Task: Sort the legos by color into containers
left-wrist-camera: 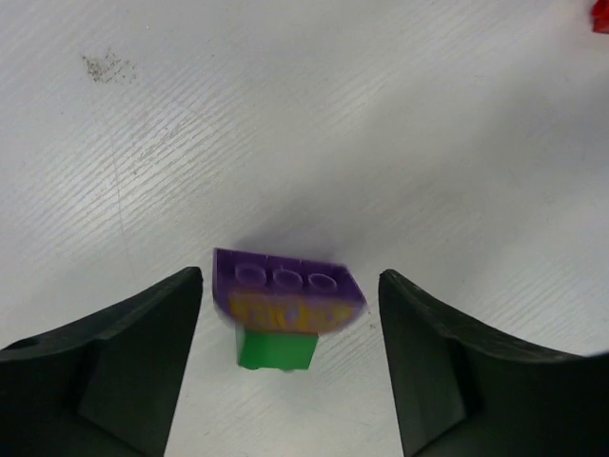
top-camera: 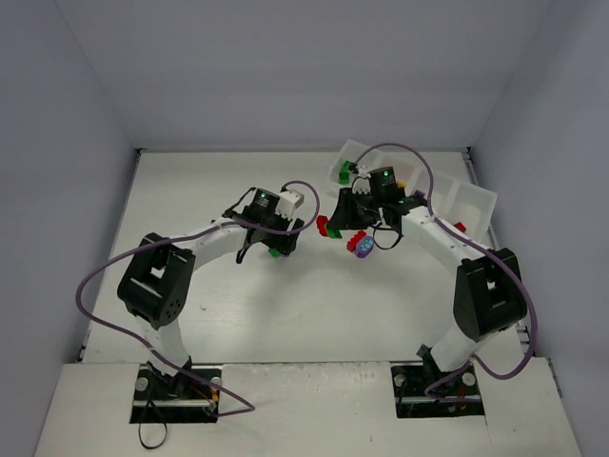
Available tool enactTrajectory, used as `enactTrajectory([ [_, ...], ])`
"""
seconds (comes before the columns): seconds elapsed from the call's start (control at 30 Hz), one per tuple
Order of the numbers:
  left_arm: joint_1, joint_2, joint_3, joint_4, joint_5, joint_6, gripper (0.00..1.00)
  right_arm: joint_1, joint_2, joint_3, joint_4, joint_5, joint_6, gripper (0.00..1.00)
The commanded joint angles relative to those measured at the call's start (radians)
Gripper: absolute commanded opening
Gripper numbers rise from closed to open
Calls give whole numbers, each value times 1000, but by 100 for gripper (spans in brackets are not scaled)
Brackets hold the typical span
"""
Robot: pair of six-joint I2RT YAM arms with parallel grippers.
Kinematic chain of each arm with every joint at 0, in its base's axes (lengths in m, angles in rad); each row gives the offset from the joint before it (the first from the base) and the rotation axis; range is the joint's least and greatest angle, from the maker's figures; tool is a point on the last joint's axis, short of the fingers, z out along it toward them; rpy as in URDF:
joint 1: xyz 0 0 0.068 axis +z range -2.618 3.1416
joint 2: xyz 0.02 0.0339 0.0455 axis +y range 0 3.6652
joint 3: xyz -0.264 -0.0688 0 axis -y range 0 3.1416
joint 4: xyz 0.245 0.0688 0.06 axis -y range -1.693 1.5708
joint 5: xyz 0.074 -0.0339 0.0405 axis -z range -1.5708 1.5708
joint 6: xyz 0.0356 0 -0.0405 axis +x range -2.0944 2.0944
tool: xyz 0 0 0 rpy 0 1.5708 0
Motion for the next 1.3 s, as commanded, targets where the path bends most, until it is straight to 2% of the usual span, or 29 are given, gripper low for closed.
enactTrajectory([
  [0.0,-7,-6,64,-20,-39,-68,70,-6,-75,7,34,15,-23,0],
  [0.17,-7,12,91,-31,-35,-89,75,-6,-83,2,34,11,-30,0],
  [0.33,-1,-20,174,-136,-65,-170,76,-4,-103,-1,32,6,-53,0],
  [0.5,31,-118,272,-219,-78,-371,76,-2,-135,-3,34,29,-86,0],
  [0.6,73,-164,288,-227,-13,-512,76,8,-156,-1,34,40,-114,0],
  [0.7,105,-190,286,-161,186,-678,76,30,-196,-6,46,51,-180,0],
  [0.77,104,-192,277,-148,224,-695,76,34,-202,-7,55,48,-186,0],
  [0.9,101,-198,227,-8,300,-789,76,42,-235,-19,71,20,-214,0],
  [1.1,70,-176,234,63,334,-835,75,71,-261,-29,111,-3,-235,0],
  [1.27,48,-161,237,115,338,-875,70,85,-267,-27,118,3,-234,0],
])
